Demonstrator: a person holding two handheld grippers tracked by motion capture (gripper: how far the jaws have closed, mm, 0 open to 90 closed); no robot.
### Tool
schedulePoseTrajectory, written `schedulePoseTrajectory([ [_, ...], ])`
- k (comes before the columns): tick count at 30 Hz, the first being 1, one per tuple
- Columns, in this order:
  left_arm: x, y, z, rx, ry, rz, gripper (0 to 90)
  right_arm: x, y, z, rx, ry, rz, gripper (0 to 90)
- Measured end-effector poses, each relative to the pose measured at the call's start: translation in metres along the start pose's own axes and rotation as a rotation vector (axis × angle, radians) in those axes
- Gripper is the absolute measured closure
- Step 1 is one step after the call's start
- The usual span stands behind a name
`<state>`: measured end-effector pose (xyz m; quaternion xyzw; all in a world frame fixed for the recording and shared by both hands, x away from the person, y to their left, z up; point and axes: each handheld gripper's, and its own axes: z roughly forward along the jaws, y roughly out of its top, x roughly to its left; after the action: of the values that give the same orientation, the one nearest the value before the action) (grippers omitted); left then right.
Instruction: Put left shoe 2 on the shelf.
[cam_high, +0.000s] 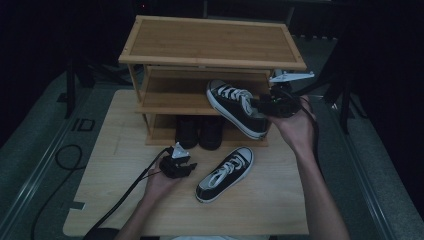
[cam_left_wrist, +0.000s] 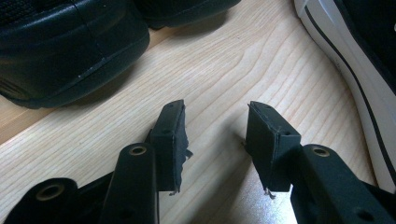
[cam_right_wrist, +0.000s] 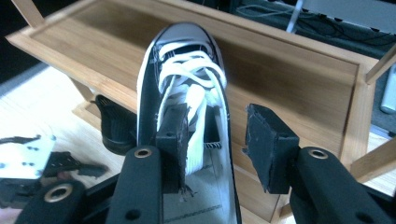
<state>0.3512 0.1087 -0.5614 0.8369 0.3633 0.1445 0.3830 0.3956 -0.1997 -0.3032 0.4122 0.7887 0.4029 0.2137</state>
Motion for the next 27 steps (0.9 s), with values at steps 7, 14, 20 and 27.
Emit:
schedulePoseTrajectory([
  [7, 0.0, 0.0, 0.0, 0.001, 0.001, 0.003, 57.9, -0.008, -0.005, -0.014, -0.036, -0.011, 0.019, 59.6],
  [14, -0.004, 0.003, 0.001, 0.011, 0.026, 0.008, 62.2, -0.017, -0.016, -0.031, -0.065, -0.048, 0.054, 68.3],
  [20, -0.014, 0.01, 0.007, 0.003, 0.008, 0.031, 71.4, -0.022, -0.031, -0.032, -0.025, -0.068, 0.071, 80.8],
  [27, -0.022, 0.021, 0.016, 0.001, 0.013, 0.052, 84.0, -0.027, -0.047, -0.032, -0.002, -0.079, 0.086, 82.0],
])
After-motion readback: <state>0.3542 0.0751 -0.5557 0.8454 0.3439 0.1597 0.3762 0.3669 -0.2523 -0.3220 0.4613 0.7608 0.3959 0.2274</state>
